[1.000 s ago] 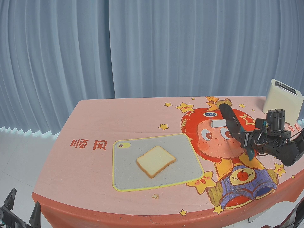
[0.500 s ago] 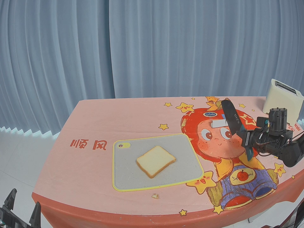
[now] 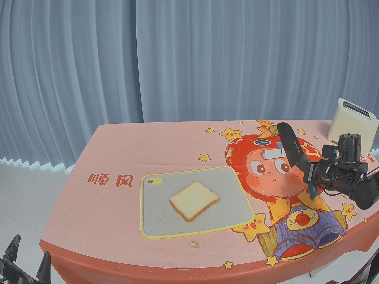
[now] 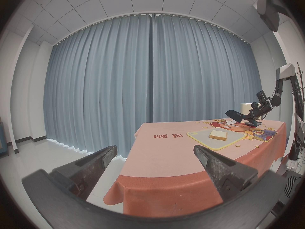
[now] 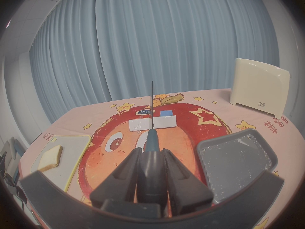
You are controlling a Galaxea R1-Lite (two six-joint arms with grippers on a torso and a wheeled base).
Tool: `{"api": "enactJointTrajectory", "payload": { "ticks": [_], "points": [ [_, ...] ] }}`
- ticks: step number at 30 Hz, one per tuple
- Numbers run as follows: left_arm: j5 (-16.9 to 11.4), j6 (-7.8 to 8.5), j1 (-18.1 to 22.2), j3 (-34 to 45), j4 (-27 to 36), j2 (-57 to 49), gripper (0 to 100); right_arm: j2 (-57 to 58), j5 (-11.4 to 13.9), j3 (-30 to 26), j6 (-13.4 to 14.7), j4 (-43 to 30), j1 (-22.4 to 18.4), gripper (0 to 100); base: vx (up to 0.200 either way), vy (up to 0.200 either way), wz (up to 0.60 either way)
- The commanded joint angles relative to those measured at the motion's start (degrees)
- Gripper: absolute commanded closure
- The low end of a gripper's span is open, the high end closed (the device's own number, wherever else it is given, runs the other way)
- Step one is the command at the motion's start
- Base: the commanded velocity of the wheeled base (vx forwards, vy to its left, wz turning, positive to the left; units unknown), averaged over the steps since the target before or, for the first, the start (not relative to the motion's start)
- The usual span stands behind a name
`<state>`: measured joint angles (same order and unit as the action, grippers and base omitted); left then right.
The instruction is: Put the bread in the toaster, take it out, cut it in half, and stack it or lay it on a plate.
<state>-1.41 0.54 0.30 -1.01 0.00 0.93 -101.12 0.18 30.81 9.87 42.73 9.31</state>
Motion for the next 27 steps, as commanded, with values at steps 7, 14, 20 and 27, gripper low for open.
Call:
{"api": "enactJointTrajectory", "payload": {
  "ticks": [7, 14, 20, 27],
  "points": [
    [0.0, -0.01, 0.0, 1.0, 0.0, -0.3, 0, 5.2, 0.1, -2.3, -2.2, 0.0, -0.1, 100, 0.000, 0.000, 0.00],
    [0.0, -0.01, 0.0, 1.0, 0.0, -0.3, 0, 9.5, -0.1, -3.5, -6.8, -0.7, -0.8, 100, 0.000, 0.000, 0.00],
    [0.0, -0.01, 0.0, 1.0, 0.0, -0.3, 0, 13.1, 0.5, -4.8, -9.1, -1.0, -2.1, 100, 0.000, 0.000, 0.00],
    [0.0, -0.01, 0.0, 1.0, 0.0, -0.3, 0, 15.7, 0.5, -7.0, -9.2, -0.5, -2.2, 100, 0.000, 0.000, 0.00]
  ]
}}
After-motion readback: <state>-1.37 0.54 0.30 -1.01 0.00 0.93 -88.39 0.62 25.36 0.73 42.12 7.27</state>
